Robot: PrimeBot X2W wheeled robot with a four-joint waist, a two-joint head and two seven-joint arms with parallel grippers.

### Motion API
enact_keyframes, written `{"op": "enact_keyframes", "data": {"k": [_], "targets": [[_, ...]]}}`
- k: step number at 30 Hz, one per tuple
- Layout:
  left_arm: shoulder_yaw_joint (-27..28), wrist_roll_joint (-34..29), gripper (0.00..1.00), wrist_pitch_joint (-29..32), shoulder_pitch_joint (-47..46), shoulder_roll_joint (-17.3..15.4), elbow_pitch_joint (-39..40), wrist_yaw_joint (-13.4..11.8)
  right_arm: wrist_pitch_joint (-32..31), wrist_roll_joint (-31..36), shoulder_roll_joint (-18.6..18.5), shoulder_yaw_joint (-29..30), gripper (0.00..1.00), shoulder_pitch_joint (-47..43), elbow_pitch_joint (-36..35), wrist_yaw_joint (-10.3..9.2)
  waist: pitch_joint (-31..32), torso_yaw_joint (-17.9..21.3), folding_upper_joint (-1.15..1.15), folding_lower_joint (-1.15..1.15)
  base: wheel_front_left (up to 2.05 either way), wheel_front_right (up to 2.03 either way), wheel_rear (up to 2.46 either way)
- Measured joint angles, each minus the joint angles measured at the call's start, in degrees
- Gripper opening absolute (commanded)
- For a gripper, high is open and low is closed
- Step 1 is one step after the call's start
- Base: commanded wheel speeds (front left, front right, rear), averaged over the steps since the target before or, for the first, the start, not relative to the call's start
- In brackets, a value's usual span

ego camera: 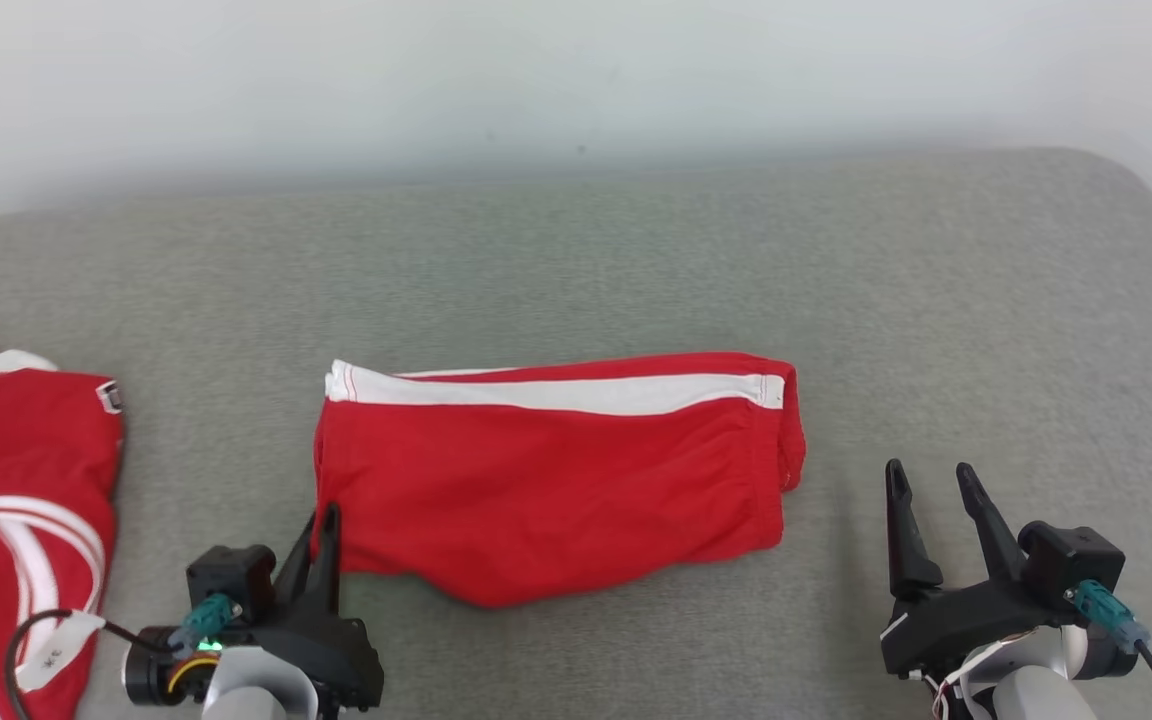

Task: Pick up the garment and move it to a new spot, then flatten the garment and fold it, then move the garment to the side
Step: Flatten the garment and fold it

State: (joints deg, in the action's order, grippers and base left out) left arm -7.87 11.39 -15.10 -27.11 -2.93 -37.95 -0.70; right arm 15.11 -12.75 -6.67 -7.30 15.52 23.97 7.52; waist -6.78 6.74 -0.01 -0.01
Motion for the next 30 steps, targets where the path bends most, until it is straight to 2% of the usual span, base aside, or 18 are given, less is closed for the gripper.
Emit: {"op": "enact_keyframes", "data": {"k": [1,2,3,4,16,25,30], "targets": [[-0.3,0.2,0.00,0.0,0.5,0.0,0.3,-0.1,0.0,0.0,0.0,-0.1,1.00,-0.1,0.0,0.00,0.2,-0.5,0.00,0.00,0.00,0.00,0.00],[-0.5,0.4,0.04,0.0,0.9,0.0,0.8,-0.3,0.0,0.0,-0.1,-0.4,1.00,-0.2,0.1,0.00,0.3,-1.0,0.00,0.01,0.00,0.00,0.00],[-0.6,0.9,0.38,0.0,1.2,0.1,1.1,-0.5,0.0,0.0,-0.1,-0.7,1.00,-0.3,0.3,0.00,0.4,-1.5,0.00,0.00,0.00,0.00,0.00],[-0.8,1.1,1.00,0.0,1.5,0.0,1.5,-0.7,0.0,-0.1,-0.1,-0.8,1.00,-0.3,0.3,0.00,0.5,-2.0,0.00,0.00,0.00,0.00,0.00],[-3.2,1.1,1.00,0.0,4.5,0.0,7.0,-2.2,0.0,-0.4,-1.7,-4.3,1.00,2.0,1.0,0.00,0.2,-7.8,0.01,0.01,0.00,0.00,0.00],[-4.3,2.5,1.00,0.0,5.7,0.0,8.6,-3.0,0.0,1.2,-1.9,1.4,1.00,6.0,11.3,0.00,-1.1,-12.8,0.01,0.01,0.00,0.00,0.00],[-4.2,2.6,1.00,0.0,5.9,0.0,9.1,-3.4,0.0,0.5,-1.2,0.8,1.00,7.0,15.7,0.00,-1.8,-15.4,0.01,0.01,0.00,0.00,0.00]]}}
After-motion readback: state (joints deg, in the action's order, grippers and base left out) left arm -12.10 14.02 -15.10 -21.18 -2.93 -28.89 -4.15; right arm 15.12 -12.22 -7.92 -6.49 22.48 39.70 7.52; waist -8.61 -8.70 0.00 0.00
